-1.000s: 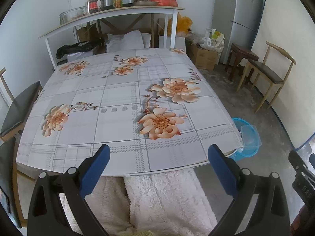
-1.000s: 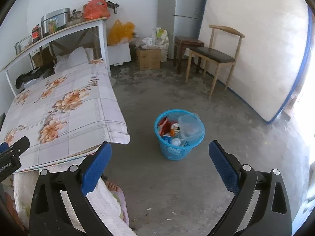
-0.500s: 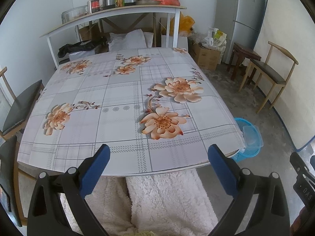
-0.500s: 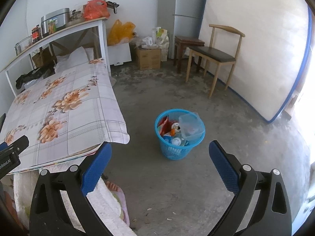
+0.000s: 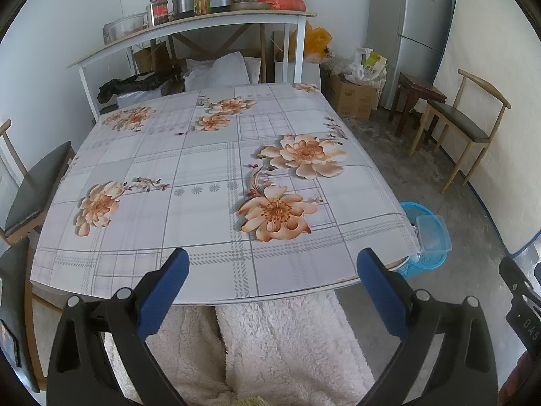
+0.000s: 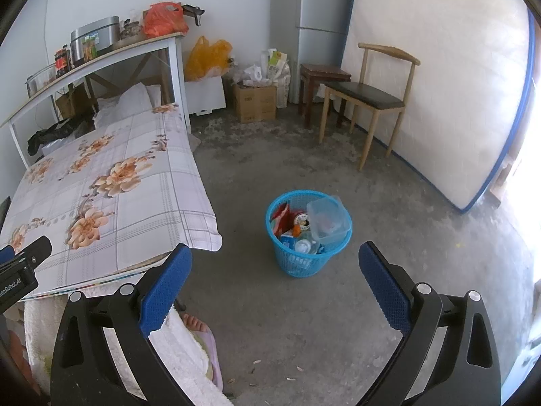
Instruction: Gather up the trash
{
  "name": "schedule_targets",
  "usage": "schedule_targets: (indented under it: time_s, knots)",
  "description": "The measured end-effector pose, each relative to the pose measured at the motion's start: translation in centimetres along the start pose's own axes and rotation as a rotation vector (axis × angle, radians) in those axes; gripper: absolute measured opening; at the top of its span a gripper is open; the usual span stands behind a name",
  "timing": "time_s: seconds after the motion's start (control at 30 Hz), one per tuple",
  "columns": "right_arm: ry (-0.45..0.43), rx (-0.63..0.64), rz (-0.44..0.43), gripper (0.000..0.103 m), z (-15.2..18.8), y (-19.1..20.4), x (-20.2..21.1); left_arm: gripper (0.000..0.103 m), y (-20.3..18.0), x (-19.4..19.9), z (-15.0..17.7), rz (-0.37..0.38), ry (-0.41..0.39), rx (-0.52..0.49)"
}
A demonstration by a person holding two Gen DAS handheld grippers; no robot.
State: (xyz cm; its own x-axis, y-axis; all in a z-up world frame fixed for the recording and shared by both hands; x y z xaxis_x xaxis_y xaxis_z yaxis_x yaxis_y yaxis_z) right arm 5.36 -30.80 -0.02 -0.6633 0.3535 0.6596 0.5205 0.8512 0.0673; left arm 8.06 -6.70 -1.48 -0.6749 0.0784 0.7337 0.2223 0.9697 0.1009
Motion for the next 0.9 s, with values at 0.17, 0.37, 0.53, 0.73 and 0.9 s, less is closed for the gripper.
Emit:
schedule_targets:
  time_s: [0.17, 0.37, 0.53, 0.73, 0.9]
  knots:
    - [-0.001, -0.001, -0.001, 0.095, -0.18, 0.05, 0.01, 0.097, 0.06, -0.05, 0.00, 0.000, 0.002, 0.000]
    - [-0.001, 0.000, 0.000, 0.095, -0.13, 0.10, 0.04, 0.097, 0.06, 0.00, -0.03, 0.002, 0.007, 0.000]
    - [-0.001, -0.002, 0.001, 0.095, -0.11, 0.15, 0.04, 0.097, 0.07, -0.04, -0.01, 0.003, 0.007, 0.000]
    - [-0.002, -0.002, 0.001, 0.095, -0.08, 0.13, 0.05, 0.097, 0.12, -0.05, 0.11, 0.003, 0.011, -0.002]
    - [-0.002, -0.002, 0.000, 0.095, -0.06, 0.17, 0.05, 0.097, 0.16, -0.24, 0.29, 0.005, 0.015, -0.003]
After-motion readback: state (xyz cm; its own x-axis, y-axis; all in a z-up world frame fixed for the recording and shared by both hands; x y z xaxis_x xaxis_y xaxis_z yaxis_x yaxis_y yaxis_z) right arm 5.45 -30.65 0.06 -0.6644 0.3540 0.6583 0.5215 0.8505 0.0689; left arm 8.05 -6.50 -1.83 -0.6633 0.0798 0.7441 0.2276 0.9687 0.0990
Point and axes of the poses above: each gripper's, at about its wrist camera, not at the fingertips, and x roughly against the way its jaws point, y to its left, z to its underside, the point moved 2 cm from there along -x, roughly the way its jaws point, and after that the axes turned 11 degrees about -x, right-handed, at the moved point
